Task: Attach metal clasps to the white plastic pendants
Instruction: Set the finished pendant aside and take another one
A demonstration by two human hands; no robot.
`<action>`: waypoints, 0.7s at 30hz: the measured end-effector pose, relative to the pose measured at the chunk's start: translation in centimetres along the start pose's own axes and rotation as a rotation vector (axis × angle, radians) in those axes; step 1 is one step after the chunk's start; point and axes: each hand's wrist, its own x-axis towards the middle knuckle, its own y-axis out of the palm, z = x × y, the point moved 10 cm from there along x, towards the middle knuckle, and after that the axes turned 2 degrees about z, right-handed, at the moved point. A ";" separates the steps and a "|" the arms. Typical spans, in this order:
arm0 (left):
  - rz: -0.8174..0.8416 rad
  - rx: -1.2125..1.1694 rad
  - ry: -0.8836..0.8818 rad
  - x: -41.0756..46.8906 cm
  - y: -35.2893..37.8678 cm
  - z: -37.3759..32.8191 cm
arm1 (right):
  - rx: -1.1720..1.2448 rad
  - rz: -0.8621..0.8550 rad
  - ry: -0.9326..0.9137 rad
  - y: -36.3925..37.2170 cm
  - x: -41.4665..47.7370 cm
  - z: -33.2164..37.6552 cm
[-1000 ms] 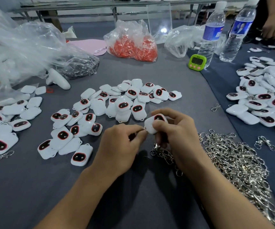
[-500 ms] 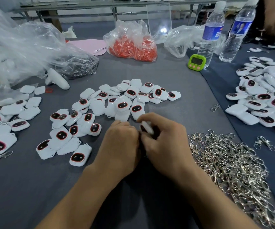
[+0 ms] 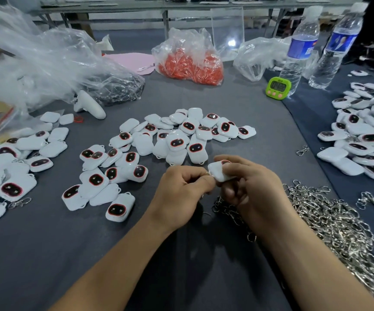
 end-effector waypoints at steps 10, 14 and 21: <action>-0.078 0.912 0.278 -0.8 -0.1 -2.0 | -0.728 -0.050 -0.498 2.4 -2.3 3.2; -0.208 0.771 0.147 -0.6 -1.6 -1.2 | -0.576 -0.057 -0.290 -0.7 -0.3 3.6; -0.291 0.745 0.091 -0.4 -2.8 -0.8 | 0.671 -0.244 -0.216 -9.1 0.6 5.0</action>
